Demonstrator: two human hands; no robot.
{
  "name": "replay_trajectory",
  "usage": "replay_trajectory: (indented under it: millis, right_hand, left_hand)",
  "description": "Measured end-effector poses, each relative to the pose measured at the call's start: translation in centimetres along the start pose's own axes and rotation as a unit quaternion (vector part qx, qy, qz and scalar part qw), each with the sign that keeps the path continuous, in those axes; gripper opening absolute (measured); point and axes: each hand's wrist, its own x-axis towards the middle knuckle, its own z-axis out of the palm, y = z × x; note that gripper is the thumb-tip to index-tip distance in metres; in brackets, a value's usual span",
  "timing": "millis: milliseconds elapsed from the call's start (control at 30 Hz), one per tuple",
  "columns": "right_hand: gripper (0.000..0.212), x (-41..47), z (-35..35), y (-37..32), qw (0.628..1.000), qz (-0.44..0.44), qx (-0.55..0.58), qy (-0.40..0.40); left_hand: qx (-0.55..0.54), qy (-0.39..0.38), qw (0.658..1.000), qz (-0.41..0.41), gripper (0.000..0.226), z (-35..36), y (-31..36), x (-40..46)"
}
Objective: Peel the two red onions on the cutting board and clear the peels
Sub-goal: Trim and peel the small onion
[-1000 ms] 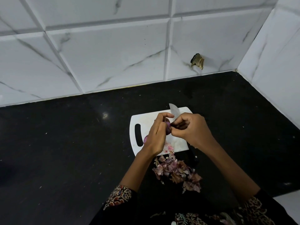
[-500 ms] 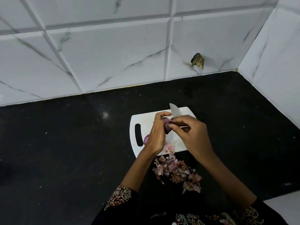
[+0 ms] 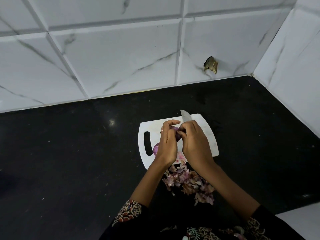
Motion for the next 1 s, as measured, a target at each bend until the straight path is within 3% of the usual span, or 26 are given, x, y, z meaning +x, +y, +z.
replay_trajectory:
  millis: [300,533,733,1000]
  right_hand:
    - [0.012,0.3,-0.5,0.4,0.969,0.16,0.189,0.017]
    - [0.01,0.6,-2.7,-0.2,0.976,0.078,0.2,-0.042]
    - [0.011,1.7,-3.9,0.0,0.974,0.076,0.194,-0.087]
    - [0.004,2.5,-4.6,0.8,0.979,0.068,0.153,-0.115]
  left_hand:
    - [-0.028,-0.025,0.999,-0.016,0.029,-0.3,0.3,-0.1]
    - [-0.013,-0.036,0.999,0.005,0.03,-0.7,0.3,0.0]
    - [0.027,-0.048,0.997,0.047,0.031,-0.9,0.3,0.1]
    - [-0.002,-0.074,0.997,0.038,0.033,-1.0,0.8,-0.2]
